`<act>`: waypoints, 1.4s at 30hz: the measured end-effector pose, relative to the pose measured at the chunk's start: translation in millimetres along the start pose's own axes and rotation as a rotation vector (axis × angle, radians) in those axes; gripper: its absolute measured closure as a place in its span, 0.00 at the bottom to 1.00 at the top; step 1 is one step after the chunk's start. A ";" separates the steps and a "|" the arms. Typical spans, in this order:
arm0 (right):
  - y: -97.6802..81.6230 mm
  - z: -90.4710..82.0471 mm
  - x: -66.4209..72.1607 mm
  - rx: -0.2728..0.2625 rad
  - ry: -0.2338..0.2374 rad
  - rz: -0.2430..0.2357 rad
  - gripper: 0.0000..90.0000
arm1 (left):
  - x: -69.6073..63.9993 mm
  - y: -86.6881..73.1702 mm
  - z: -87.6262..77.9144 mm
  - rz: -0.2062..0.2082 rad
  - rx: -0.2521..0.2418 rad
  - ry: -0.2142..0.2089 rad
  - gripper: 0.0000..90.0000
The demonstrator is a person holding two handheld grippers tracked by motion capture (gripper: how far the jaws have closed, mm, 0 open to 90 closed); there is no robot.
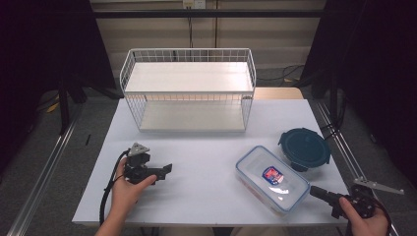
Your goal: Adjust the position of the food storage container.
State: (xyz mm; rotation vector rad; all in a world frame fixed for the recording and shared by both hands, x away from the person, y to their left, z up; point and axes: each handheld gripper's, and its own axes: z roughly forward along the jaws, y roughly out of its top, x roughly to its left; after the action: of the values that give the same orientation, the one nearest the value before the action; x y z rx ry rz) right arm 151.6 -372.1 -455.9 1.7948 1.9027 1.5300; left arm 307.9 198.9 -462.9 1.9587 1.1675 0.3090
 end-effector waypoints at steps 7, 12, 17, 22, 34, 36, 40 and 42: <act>-0.2 1.3 0.9 -0.006 -0.014 0.002 1.00 | -0.9 0.6 1.5 -0.010 -0.008 -0.004 0.05; 1.1 3.4 0.6 -0.018 -0.030 -0.004 1.00 | -0.8 0.5 1.6 -0.016 -0.012 -0.002 0.06; 2.5 6.6 1.6 -0.015 -0.033 0.002 1.00 | -1.3 0.5 1.2 -0.014 -0.010 -0.003 0.06; 0.8 3.9 3.1 -0.023 -0.030 0.002 1.00 | 1.1 0.8 -1.4 -0.008 -0.011 -0.002 0.06; -3.0 2.6 3.5 0.014 -0.010 0.002 1.00 | 0.5 1.0 -1.4 -0.010 -0.008 -0.005 0.06; -3.9 1.8 3.9 0.025 -0.004 0.016 1.00 | 0.8 1.0 -2.4 -0.011 -0.016 -0.004 0.06; -5.1 1.2 6.8 0.027 -0.003 0.006 1.00 | 1.1 0.7 -3.5 -0.016 -0.022 0.002 0.06; -4.8 1.9 6.0 0.031 -0.008 0.006 1.00 | 1.0 0.9 -3.0 -0.013 -0.016 0.000 0.06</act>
State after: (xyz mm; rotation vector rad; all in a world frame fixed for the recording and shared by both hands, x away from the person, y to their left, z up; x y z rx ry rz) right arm 147.8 -365.3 -457.1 1.8174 1.9303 1.5011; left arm 307.3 201.1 -460.5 1.9362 1.1739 0.3109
